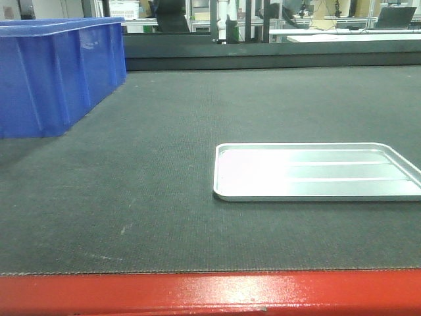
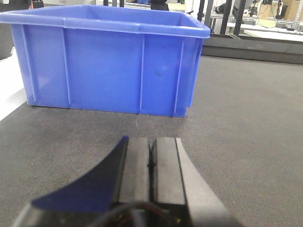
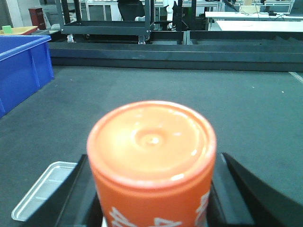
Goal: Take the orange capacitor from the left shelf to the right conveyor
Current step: 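Lower the held capacitor with the right gripper onto the metal tray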
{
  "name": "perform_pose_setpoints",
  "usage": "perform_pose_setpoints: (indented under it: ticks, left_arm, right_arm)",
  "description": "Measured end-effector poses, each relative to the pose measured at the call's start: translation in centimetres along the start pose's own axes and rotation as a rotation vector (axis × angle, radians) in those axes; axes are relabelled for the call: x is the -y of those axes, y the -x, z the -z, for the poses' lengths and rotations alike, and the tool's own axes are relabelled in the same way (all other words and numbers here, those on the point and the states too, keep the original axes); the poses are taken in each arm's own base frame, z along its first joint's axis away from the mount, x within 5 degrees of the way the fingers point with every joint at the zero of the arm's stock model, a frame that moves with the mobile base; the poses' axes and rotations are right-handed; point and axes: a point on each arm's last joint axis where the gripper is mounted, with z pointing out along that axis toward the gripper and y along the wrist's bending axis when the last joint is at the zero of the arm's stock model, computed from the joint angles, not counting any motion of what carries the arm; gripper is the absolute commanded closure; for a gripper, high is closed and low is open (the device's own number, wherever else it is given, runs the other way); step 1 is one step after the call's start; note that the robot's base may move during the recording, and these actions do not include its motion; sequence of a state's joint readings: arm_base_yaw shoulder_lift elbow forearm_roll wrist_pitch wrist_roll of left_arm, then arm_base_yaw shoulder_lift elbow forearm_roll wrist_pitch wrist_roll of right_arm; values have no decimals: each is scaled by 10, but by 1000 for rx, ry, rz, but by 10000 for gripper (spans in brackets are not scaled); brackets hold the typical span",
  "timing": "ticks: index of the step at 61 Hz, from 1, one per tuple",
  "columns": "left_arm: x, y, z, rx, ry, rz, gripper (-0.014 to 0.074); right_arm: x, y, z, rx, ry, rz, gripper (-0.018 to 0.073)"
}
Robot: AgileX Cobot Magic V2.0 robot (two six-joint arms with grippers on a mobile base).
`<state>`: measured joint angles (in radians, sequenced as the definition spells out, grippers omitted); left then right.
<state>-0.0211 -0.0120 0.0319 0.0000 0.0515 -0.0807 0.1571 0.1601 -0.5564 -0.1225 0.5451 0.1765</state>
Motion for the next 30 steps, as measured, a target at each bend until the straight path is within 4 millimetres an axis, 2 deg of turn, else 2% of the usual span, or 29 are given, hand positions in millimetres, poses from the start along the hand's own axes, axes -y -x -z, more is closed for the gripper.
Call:
perform_pose_setpoints:
  ticks: [19,24,30]
  left_arm:
    - [0,0,0,0,0,0,701]
    - [0,0,0,0,0,0,701]
    - [0,0,0,0,0,0,701]
  right_arm:
    - [0,0,-1,-2,2,-3,445]
    - [-2,4,-9,-25,11,-18,445]
    - [-6,15,-28,-82,32,-49,445]
